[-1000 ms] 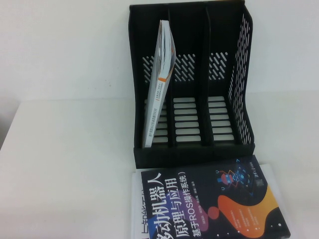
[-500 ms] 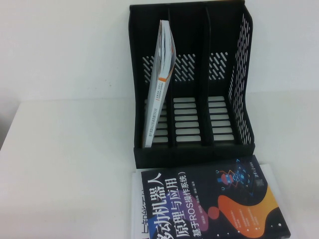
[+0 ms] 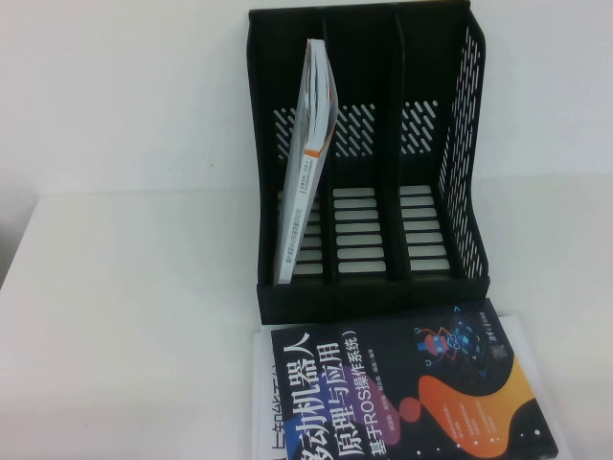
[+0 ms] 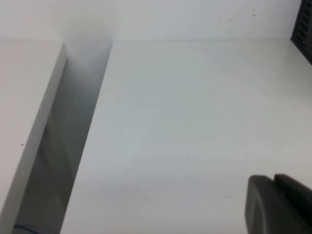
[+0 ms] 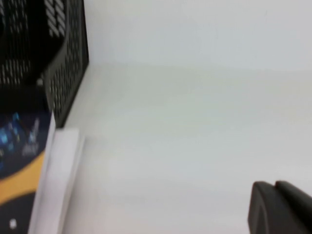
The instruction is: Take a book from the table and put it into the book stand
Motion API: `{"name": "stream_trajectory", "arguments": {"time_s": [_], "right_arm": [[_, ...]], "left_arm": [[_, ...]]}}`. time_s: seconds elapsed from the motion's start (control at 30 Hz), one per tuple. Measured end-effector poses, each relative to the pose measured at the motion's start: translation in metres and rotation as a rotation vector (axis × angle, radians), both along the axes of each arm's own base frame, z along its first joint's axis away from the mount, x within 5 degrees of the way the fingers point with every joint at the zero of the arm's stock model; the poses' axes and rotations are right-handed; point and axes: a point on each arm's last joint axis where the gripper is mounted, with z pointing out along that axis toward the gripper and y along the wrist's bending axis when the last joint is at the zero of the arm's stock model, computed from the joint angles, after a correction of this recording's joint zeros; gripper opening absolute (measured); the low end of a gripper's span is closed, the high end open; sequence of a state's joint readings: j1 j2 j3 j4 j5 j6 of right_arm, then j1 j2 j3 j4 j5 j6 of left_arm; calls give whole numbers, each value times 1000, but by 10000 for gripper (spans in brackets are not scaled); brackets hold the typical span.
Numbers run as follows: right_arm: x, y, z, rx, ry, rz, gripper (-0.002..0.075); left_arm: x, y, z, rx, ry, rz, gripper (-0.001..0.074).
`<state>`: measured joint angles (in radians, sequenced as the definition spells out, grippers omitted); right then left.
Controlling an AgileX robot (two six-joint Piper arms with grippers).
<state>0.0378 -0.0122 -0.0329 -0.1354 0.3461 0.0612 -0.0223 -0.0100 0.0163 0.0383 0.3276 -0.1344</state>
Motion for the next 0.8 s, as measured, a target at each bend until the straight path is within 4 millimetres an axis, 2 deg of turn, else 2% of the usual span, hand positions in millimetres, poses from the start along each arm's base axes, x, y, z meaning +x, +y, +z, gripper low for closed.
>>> {"name": "stream_trajectory", "arguments": {"time_s": [0.17, 0.33, 0.8], "right_arm": [[1, 0, -17, 10, 50, 1, -1], [1, 1, -18, 60, 55, -9, -1], [1, 2, -18, 66, 57, 6, -1]], "left_arm": [[0, 0, 0, 0, 0, 0, -3], [0, 0, 0, 0, 0, 0, -3], [0, 0, 0, 0, 0, 0, -3]]}}
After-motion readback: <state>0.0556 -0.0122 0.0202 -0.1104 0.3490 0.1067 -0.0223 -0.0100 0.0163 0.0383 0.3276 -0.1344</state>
